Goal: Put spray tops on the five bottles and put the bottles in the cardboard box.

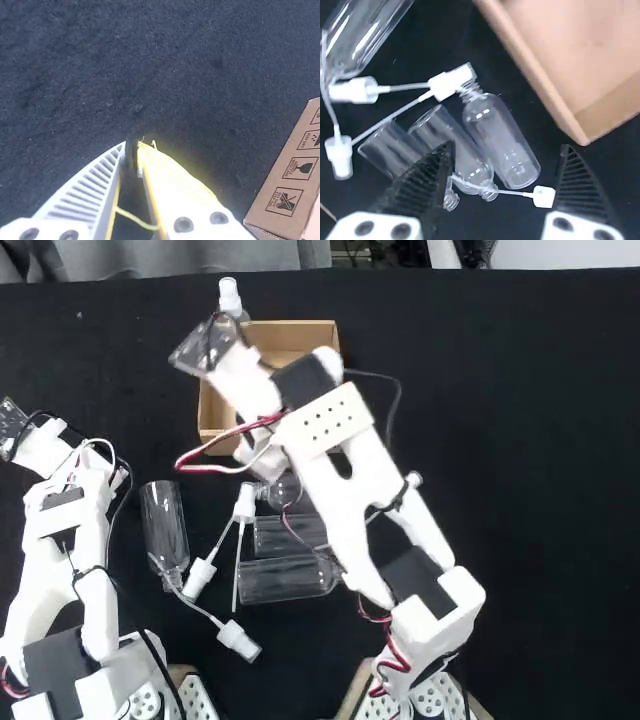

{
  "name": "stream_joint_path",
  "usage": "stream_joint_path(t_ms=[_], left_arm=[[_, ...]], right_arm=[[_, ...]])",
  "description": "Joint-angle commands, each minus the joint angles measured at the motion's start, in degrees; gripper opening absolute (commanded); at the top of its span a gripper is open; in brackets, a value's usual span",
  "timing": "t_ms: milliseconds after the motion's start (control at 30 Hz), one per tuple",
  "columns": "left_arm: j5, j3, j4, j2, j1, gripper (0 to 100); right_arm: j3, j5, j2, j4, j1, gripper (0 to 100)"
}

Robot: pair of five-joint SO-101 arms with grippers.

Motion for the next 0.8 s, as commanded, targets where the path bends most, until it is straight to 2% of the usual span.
stream_joint_path(t_ms=[0,267,767], left_arm=[[-0.7,-0.3,-1.1,-2.9,-0.7,3],[-0.7,-0.3,-1.1,-2.9,-0.7,3],[-0.7,-0.3,-1.1,-2.5,-0.7,3]], right_arm=[[1.6,2.6,-4.3,1.5,-1.7,28.3],[7.0,10.0,-3.8,1.0,-1.7,28.1],[18.4,16.4,-3.8,-7.2,-1.4,27.9]])
